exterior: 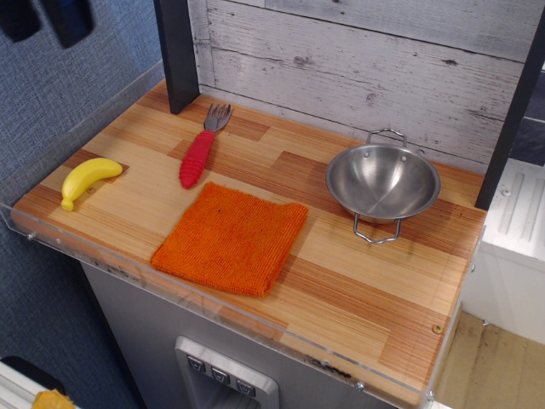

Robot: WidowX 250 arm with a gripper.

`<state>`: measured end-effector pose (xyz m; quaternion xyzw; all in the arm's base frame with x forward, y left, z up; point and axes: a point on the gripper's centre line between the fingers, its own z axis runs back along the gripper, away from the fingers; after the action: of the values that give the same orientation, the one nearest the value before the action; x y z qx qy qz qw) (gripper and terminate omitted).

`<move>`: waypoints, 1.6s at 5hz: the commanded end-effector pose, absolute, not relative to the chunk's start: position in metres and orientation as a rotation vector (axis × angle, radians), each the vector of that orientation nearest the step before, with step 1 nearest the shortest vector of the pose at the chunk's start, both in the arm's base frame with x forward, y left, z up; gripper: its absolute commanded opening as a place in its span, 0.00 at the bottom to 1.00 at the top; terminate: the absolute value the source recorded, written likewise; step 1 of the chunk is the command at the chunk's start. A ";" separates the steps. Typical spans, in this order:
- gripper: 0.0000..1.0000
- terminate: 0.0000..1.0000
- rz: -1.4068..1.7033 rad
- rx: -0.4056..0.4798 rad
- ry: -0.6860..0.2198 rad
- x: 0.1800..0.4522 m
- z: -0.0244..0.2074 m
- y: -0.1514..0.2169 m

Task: Put the banana inside the pan

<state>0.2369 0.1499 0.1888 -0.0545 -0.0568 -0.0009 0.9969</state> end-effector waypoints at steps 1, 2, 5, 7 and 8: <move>1.00 0.00 0.054 -0.049 -0.110 0.228 0.183 0.187; 1.00 0.00 0.090 -0.020 -0.101 0.229 0.167 0.190; 1.00 0.00 0.154 0.041 -0.121 0.246 0.109 0.175; 1.00 0.00 0.073 -0.017 -0.162 0.253 0.080 0.186; 1.00 0.00 0.048 -0.027 -0.171 0.258 0.075 0.197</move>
<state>0.2580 0.1910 0.0626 -0.0272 -0.0696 0.0237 0.9969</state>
